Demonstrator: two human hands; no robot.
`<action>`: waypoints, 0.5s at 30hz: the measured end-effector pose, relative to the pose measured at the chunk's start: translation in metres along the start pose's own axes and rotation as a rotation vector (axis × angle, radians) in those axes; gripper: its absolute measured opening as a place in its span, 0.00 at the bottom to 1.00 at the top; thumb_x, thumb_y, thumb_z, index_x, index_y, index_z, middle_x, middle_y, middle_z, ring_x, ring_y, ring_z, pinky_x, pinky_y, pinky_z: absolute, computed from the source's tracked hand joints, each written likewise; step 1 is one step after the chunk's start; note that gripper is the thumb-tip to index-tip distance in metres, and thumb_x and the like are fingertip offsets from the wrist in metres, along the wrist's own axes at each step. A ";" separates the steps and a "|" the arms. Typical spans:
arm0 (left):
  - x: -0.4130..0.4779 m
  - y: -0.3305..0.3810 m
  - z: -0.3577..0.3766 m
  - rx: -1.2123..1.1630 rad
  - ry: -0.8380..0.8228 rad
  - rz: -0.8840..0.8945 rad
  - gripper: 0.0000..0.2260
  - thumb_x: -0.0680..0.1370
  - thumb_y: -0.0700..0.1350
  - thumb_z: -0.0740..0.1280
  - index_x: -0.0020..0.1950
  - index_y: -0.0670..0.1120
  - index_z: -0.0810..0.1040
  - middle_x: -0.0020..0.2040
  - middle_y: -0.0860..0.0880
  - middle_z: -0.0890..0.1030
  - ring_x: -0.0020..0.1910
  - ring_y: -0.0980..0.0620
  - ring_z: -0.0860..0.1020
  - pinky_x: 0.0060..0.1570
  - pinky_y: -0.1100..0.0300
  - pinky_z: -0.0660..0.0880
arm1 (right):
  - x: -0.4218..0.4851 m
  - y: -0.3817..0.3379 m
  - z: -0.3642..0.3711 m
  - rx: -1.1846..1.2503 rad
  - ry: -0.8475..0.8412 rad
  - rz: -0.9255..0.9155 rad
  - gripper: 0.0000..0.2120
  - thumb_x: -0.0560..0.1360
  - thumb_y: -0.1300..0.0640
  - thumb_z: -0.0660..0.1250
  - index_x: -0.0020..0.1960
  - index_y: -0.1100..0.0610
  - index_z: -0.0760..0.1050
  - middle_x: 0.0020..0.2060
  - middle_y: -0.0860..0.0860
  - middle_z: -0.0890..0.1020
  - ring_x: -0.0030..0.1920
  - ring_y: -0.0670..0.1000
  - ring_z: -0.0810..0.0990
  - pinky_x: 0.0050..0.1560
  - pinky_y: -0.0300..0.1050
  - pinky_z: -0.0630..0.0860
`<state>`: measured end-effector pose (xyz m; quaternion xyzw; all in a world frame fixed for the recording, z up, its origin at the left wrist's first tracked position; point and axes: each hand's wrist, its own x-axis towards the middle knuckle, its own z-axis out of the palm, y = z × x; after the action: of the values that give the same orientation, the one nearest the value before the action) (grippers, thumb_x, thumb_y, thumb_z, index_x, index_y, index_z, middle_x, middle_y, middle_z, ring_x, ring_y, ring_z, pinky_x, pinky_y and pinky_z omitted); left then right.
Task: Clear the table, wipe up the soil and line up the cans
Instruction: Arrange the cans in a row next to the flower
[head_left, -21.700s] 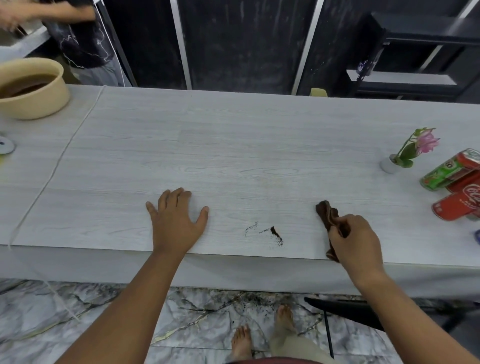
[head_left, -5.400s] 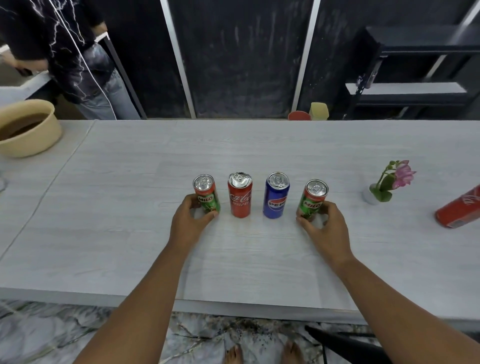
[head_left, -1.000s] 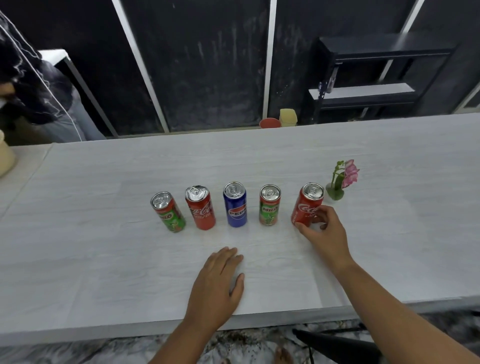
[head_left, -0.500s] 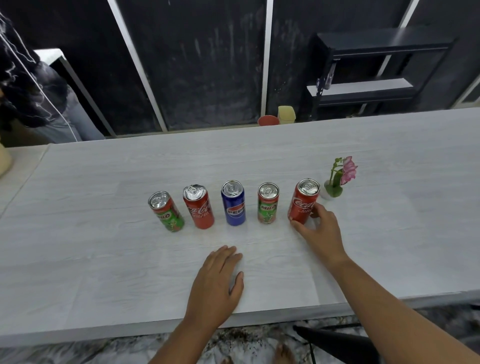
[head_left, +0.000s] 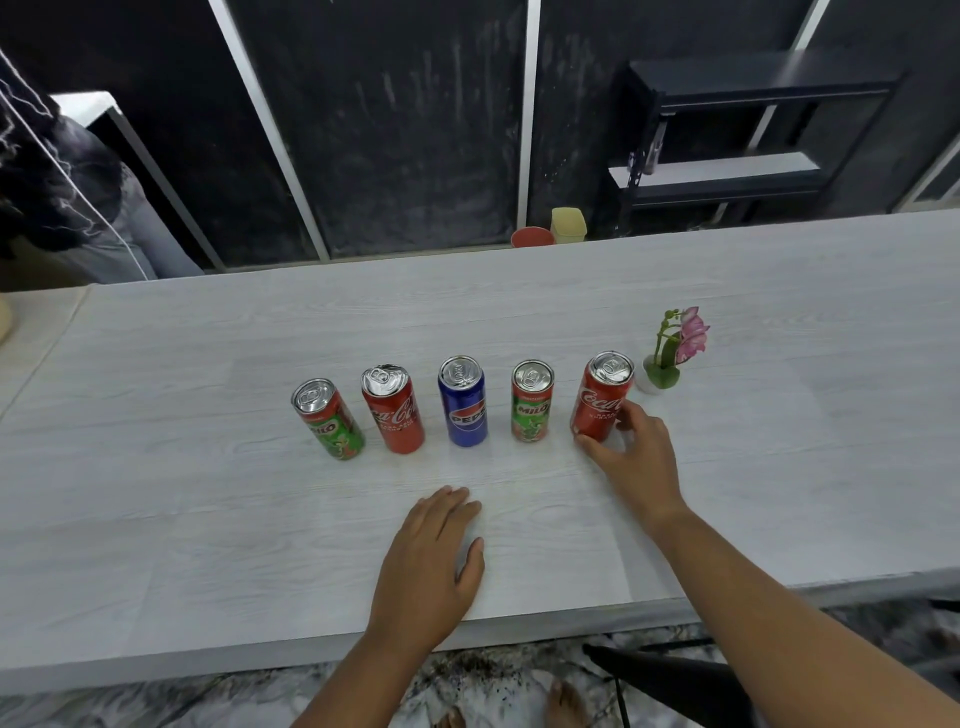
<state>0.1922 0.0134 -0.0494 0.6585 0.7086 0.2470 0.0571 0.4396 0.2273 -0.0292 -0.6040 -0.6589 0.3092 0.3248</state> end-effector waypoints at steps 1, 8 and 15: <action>0.000 0.000 0.000 0.001 -0.003 0.000 0.20 0.85 0.53 0.66 0.75 0.51 0.80 0.79 0.54 0.76 0.81 0.52 0.71 0.80 0.49 0.69 | 0.000 0.000 0.000 0.002 -0.003 0.000 0.34 0.68 0.40 0.82 0.70 0.44 0.76 0.54 0.45 0.77 0.54 0.36 0.74 0.57 0.44 0.73; 0.000 0.002 -0.001 0.000 -0.012 -0.010 0.20 0.85 0.54 0.64 0.76 0.52 0.79 0.78 0.54 0.76 0.80 0.53 0.70 0.79 0.48 0.71 | -0.013 -0.001 -0.014 0.124 -0.058 0.008 0.32 0.73 0.53 0.79 0.75 0.43 0.73 0.63 0.43 0.79 0.62 0.39 0.75 0.58 0.34 0.72; -0.001 -0.001 0.002 0.002 -0.016 -0.007 0.20 0.85 0.54 0.65 0.77 0.53 0.78 0.79 0.56 0.74 0.81 0.55 0.69 0.82 0.51 0.66 | -0.019 0.020 -0.045 0.158 0.120 0.097 0.22 0.78 0.55 0.75 0.70 0.42 0.76 0.65 0.41 0.79 0.65 0.48 0.76 0.66 0.48 0.75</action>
<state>0.1924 0.0132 -0.0511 0.6582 0.7105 0.2407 0.0630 0.4890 0.2106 -0.0193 -0.6252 -0.5818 0.3389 0.3948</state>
